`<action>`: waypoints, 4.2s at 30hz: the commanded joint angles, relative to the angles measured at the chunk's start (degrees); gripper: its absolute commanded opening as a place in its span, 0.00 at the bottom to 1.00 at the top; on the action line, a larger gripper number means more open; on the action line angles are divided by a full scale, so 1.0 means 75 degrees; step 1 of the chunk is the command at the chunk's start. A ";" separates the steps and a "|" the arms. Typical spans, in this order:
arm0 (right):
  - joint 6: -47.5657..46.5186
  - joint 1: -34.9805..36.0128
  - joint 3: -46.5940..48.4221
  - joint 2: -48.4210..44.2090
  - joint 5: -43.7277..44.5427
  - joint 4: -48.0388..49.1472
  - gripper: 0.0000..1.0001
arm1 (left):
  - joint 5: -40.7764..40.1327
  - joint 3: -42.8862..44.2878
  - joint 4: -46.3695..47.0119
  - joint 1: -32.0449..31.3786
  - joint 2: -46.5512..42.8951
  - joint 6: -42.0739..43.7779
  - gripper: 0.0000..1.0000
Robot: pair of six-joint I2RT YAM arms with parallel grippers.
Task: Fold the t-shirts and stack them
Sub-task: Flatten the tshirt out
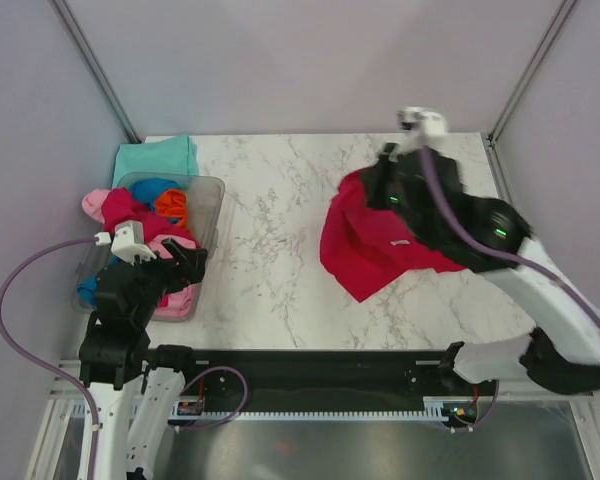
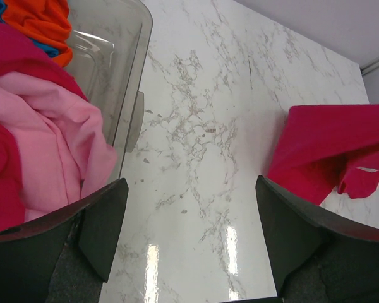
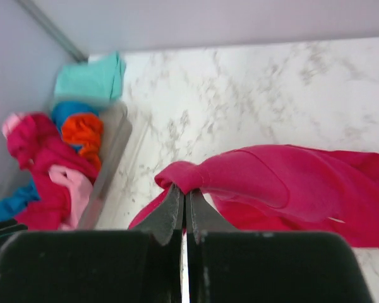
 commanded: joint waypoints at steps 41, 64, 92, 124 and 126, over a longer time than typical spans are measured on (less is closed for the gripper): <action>-0.0053 -0.0367 -0.1640 -0.2351 0.2835 -0.1177 0.00 | -0.0719 0.2857 0.5008 -0.7760 1.1957 -0.0688 0.85; -0.3614 -0.0438 -0.0433 -0.5281 0.0297 0.1506 0.00 | -0.0813 0.4838 0.0672 -0.7760 0.4061 0.3469 0.02; -0.3161 -0.6192 0.2774 0.4736 -0.2345 -0.0073 0.98 | 0.2367 0.8534 -0.1684 -0.1115 1.1830 0.1797 0.91; -0.0803 -0.5629 -0.6574 0.1328 -0.5133 0.4131 0.96 | -0.1434 0.2753 0.0777 -0.2463 1.0001 0.0473 0.83; -0.0884 -0.5629 -0.6247 0.1701 -0.5110 0.4179 0.96 | -0.1610 0.2660 0.0894 -0.2451 1.0176 0.0367 0.82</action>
